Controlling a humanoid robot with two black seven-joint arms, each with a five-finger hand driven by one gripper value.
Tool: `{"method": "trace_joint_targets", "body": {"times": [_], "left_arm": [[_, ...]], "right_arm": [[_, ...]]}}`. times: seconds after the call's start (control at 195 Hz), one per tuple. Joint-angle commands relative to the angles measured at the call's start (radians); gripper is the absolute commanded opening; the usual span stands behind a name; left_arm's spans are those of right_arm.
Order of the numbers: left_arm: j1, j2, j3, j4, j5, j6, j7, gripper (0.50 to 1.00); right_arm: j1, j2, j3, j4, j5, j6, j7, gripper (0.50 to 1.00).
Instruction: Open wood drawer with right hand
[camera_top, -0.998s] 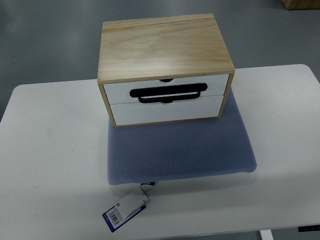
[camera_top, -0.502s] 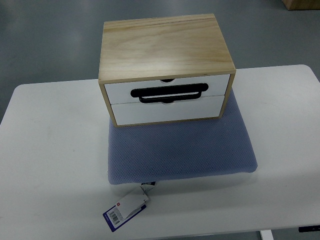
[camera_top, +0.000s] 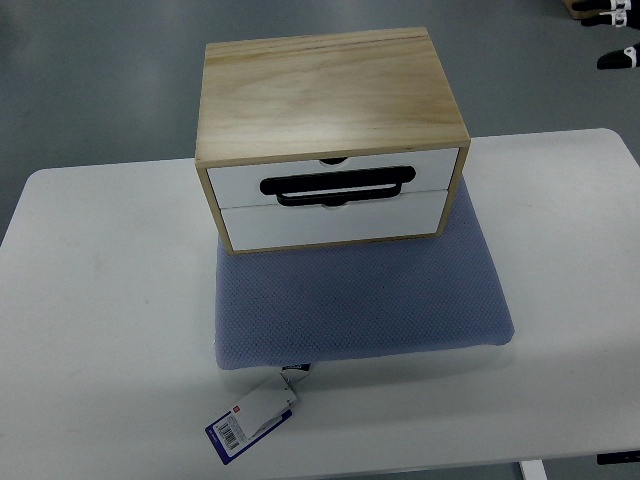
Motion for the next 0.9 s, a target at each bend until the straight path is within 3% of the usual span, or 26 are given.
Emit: {"method": "trace_joint_targets", "body": {"times": [0.0,0.179,0.21,0.384,0.732,0.896], "left_arm": [[0.000,0.000,0.000,0.000,0.000,0.000,0.000,1.000],[0.000,0.000,0.000,0.000,0.000,0.000,0.000,1.000],[0.000,0.000,0.000,0.000,0.000,0.000,0.000,1.000],[0.000,0.000,0.000,0.000,0.000,0.000,0.000,1.000],[0.000,0.000,0.000,0.000,0.000,0.000,0.000,1.000],[0.000,0.000,0.000,0.000,0.000,0.001,0.000,1.000]], "right_arm": [[-0.002,0.005,-0.010,0.095,-0.017,0.000,0.000,0.950],[0.021,0.037,-0.013,0.145,-0.021,0.000,-0.002,0.950],[0.064,0.086,-0.014,0.164,-0.066,0.000,-0.014,0.950],[0.066,0.138,-0.014,0.165,-0.112,0.000,-0.029,0.950],[0.064,0.356,-0.027,0.165,-0.247,0.000,-0.109,0.950],[0.064,0.391,-0.080,0.168,-0.307,0.000,-0.123,0.950]]}}
